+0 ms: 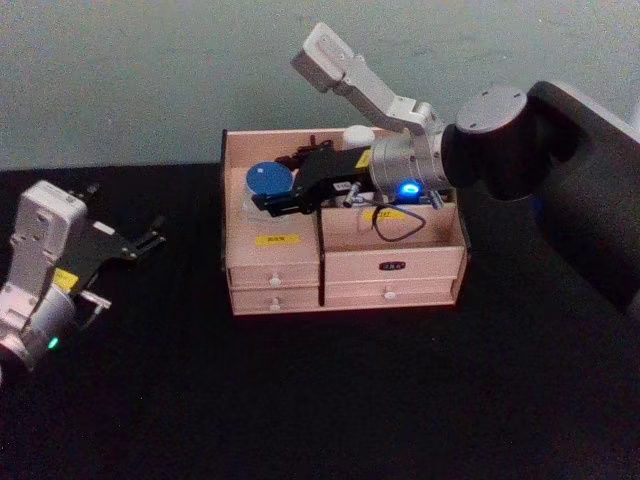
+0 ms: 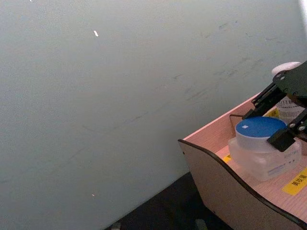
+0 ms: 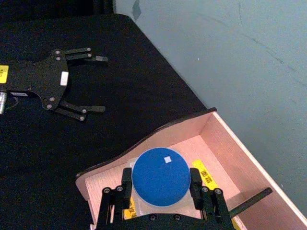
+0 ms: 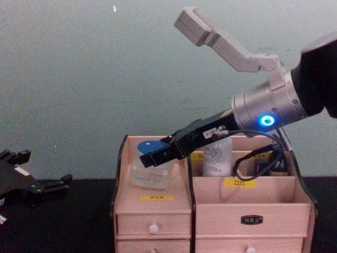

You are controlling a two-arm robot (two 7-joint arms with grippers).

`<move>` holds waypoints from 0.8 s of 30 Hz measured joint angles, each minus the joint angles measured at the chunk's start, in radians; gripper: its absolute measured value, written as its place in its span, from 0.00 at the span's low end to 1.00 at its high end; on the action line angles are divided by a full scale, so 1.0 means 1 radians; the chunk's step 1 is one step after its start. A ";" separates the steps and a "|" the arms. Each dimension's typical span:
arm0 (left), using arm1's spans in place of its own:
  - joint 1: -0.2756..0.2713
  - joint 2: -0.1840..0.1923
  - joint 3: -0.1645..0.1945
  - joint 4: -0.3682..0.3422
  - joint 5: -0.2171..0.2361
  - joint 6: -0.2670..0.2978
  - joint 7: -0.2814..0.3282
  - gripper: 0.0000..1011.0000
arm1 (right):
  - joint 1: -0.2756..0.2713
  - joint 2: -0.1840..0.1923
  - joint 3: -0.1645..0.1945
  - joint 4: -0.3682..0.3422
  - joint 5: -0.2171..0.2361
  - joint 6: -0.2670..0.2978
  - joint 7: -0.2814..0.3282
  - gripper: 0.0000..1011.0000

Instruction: Pick up the facial cleanser and watermelon frost from the table and place them into the tiered storage box.

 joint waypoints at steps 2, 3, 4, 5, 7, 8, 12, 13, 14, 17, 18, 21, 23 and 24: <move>0.000 0.000 0.000 0.000 0.000 0.000 0.000 0.99 | 0.003 -0.009 0.000 0.015 -0.003 -0.003 0.003 0.72; 0.000 0.000 0.000 0.000 0.000 0.000 0.000 0.99 | 0.003 -0.009 0.000 0.015 -0.003 -0.003 0.003 0.72; 0.000 0.000 0.000 0.000 0.000 0.000 0.000 0.99 | 0.005 -0.013 0.001 0.021 -0.005 -0.004 0.004 0.72; 0.000 0.000 0.000 0.000 0.000 0.000 0.000 0.99 | 0.006 -0.015 0.001 0.024 -0.006 -0.005 0.004 0.72; 0.000 0.000 0.000 0.000 0.000 0.000 0.000 0.99 | 0.008 -0.019 0.001 0.031 -0.009 -0.005 0.006 0.72; 0.000 0.000 0.000 0.000 0.000 0.000 0.000 0.99 | 0.008 -0.020 0.001 0.033 -0.010 -0.005 0.006 0.72; 0.000 0.000 0.000 0.000 0.000 0.000 0.000 0.99 | 0.008 -0.023 0.003 0.036 -0.015 -0.004 0.006 0.72; 0.000 0.000 0.000 0.000 0.000 0.000 0.000 0.99 | 0.008 -0.023 0.003 0.036 -0.018 -0.002 0.006 0.72; 0.000 0.000 0.000 0.000 0.000 0.000 0.000 0.99 | 0.008 -0.023 0.003 0.036 -0.019 -0.001 0.006 0.72; 0.000 0.000 0.000 0.000 0.000 0.000 0.000 0.99 | 0.008 -0.023 0.003 0.036 -0.019 -0.001 0.006 0.72; 0.000 0.000 0.000 0.000 0.000 0.000 0.000 0.99 | 0.008 -0.023 0.003 0.036 -0.019 -0.001 0.006 0.72; 0.000 0.000 0.000 0.000 0.000 0.000 0.000 0.99 | 0.008 -0.023 0.004 0.036 -0.018 -0.001 0.006 0.72; 0.000 0.000 0.000 0.000 0.000 0.000 0.000 0.99 | 0.007 -0.023 0.004 0.035 -0.018 -0.001 0.006 0.72; 0.000 0.000 0.000 0.000 0.000 0.000 0.000 0.99 | 0.007 -0.023 0.004 0.035 -0.018 -0.001 0.006 0.72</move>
